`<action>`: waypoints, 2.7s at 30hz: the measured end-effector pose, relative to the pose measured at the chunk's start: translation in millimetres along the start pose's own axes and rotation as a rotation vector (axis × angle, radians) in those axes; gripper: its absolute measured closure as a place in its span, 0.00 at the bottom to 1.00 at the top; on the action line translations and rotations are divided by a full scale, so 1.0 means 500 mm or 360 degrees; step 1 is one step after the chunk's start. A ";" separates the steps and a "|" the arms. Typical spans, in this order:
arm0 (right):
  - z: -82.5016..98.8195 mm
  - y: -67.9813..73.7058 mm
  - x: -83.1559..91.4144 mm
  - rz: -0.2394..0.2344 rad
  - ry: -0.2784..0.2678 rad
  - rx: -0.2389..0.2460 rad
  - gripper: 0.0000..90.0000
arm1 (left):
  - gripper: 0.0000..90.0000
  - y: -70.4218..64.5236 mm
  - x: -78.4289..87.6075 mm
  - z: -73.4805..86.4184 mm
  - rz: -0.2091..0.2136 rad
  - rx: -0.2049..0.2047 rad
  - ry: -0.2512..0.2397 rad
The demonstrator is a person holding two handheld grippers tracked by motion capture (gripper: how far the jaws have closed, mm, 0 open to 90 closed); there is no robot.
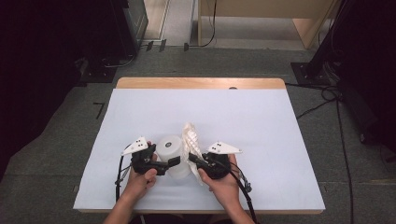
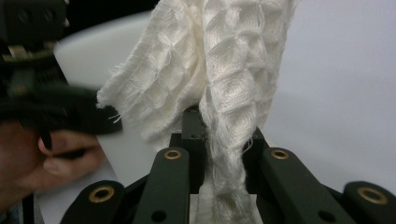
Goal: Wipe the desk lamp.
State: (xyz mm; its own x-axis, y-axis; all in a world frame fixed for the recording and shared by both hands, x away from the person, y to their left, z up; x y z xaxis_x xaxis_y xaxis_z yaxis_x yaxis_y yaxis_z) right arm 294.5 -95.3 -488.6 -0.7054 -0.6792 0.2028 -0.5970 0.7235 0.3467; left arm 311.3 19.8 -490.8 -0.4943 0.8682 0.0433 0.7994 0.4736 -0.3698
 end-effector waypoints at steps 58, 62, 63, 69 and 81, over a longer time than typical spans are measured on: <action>0.004 -0.032 0.016 0.0186 -0.0038 0.0277 0.87 | 0.10 -0.022 0.001 -0.010 -0.0090 -0.0161 0.0009; -0.003 -0.004 0.015 0.0050 -0.0079 0.0231 0.87 | 0.10 -0.021 -0.009 0.011 -0.0081 -0.0164 0.0082; -0.006 0.001 0.016 0.0036 -0.0089 0.0229 0.87 | 0.10 -0.022 -0.011 0.015 -0.0078 -0.0170 0.0096; -0.036 0.007 0.025 0.0001 -0.0177 0.0163 0.87 | 0.10 -0.031 -0.018 0.025 -0.0059 -0.0202 0.0140; 0.030 0.001 -0.002 -0.0002 0.0050 0.0141 0.87 | 0.10 0.003 0.021 -0.040 -0.0104 -0.0077 -0.0074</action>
State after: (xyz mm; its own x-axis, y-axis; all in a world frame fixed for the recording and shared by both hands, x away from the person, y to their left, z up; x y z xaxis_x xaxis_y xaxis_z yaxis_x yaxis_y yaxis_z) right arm 289.2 -92.2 -502.4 -0.6929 -0.6828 0.2315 -0.6305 0.7296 0.2649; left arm 314.1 32.7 -472.3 -0.5602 0.8281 0.0223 0.7800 0.5364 -0.3222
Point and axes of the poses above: each handheld gripper's, and its own axes: x roughly backward along the jaws, z roughly out of its underside, y roughly to its left, the point moved 9 cm from there along -x, roughly forward along the jaws, and after that the axes turned 15 degrees about -y, right-handed, at the moved point
